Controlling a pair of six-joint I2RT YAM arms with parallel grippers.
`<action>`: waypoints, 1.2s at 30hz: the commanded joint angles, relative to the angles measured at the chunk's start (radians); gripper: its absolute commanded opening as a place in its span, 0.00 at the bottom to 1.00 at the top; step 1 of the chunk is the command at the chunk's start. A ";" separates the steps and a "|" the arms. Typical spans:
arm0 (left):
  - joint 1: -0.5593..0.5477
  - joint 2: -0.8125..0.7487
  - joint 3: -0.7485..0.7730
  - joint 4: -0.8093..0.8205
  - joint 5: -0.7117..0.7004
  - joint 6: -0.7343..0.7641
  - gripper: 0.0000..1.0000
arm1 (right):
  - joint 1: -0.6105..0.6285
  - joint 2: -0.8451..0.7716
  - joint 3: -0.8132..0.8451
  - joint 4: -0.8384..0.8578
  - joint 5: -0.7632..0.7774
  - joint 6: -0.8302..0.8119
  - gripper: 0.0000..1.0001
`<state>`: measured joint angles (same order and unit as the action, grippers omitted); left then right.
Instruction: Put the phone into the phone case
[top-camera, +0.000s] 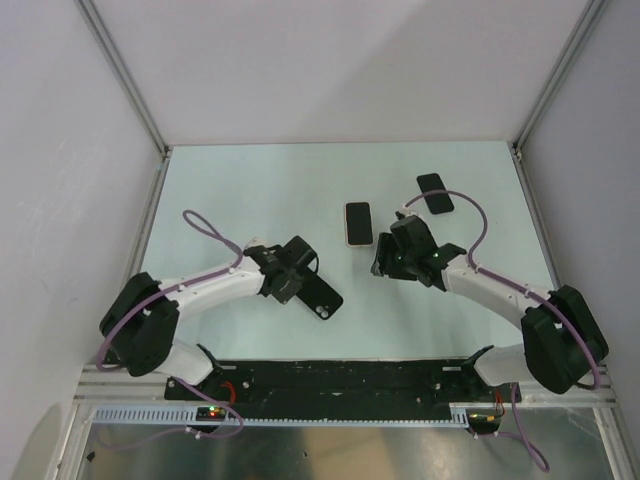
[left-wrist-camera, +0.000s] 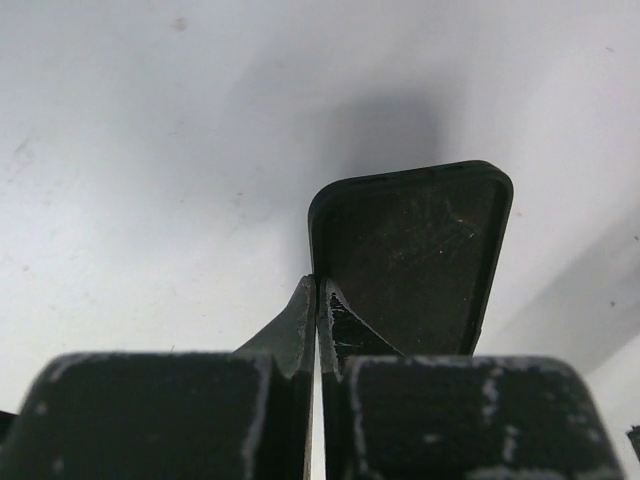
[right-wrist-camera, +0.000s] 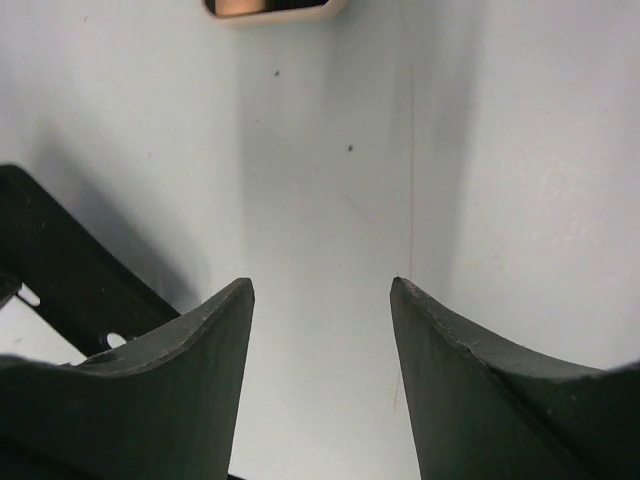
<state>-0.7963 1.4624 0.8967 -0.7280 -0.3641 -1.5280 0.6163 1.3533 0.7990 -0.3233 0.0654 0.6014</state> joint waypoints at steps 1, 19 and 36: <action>-0.003 -0.027 -0.044 -0.054 -0.018 -0.199 0.00 | -0.054 0.026 0.056 0.051 0.005 -0.011 0.63; -0.004 -0.129 -0.071 -0.050 -0.063 -0.094 0.97 | -0.380 0.167 0.226 0.158 -0.024 -0.023 0.89; 0.144 -0.451 0.011 0.018 0.069 0.704 1.00 | -0.645 0.824 1.077 -0.215 -0.112 -0.413 0.88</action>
<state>-0.7033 1.0775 0.8532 -0.7414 -0.3515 -1.0439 -0.0116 2.1025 1.7611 -0.4053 -0.0181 0.3244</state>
